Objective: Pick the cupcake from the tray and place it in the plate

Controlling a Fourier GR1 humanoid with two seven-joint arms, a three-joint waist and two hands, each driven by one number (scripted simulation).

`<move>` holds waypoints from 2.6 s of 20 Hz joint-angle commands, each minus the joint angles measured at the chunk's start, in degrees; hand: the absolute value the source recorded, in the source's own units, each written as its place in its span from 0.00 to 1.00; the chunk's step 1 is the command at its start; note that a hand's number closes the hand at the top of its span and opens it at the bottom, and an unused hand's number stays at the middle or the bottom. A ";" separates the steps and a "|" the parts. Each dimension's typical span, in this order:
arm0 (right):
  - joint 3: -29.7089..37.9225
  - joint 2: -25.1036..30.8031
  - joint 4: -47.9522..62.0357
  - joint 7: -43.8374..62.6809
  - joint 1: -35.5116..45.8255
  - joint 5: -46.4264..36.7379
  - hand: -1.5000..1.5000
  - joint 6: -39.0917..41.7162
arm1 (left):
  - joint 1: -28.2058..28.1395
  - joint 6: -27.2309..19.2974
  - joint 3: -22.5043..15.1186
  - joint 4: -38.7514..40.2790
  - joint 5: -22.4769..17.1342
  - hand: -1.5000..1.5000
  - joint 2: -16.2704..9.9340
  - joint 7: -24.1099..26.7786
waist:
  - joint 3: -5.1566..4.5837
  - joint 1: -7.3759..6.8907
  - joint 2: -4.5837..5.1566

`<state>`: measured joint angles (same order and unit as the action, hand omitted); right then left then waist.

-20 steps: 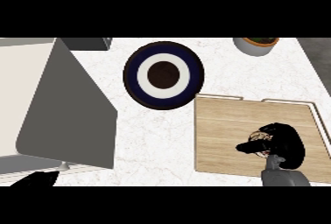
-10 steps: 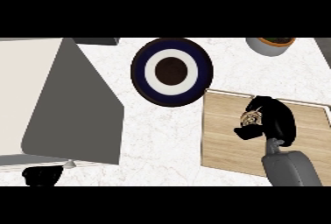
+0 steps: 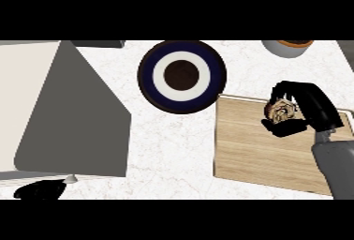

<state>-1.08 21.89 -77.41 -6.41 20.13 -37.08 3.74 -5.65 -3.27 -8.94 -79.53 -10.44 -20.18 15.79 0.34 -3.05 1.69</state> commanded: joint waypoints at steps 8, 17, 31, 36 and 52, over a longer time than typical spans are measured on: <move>14.10 8.56 25.89 -34.30 15.87 13.11 1.00 1.00 | 8.20 -0.36 1.99 3.50 -0.28 0.50 0.00 -3.19 | -0.13 1.03 -0.27; 11.50 4.42 41.71 -35.04 32.99 9.76 1.00 1.04 | 9.05 -0.94 2.89 3.96 0.30 0.50 0.38 -4.78 | -0.32 1.56 -1.10; 6.86 -11.33 53.79 -31.64 44.59 4.62 1.00 -5.36 | 6.36 -1.02 1.86 -1.15 1.30 0.50 0.78 -7.43 | -0.29 1.15 -1.09; 6.17 -15.77 57.16 -29.71 47.00 3.08 1.00 -9.18 | 6.96 1.46 3.50 3.24 0.40 0.50 0.37 -4.93 | -0.34 1.37 -1.03; 17.63 -21.28 64.40 -24.04 48.30 13.84 0.00 -10.38 | 8.11 0.55 3.67 1.93 0.46 0.50 1.46 -5.79 | -0.29 1.31 -0.55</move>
<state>13.27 0.86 -12.97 -28.18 69.86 -26.71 -7.88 -4.94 -1.80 -7.01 -78.74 -9.08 -19.28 14.47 -0.24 -2.89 1.01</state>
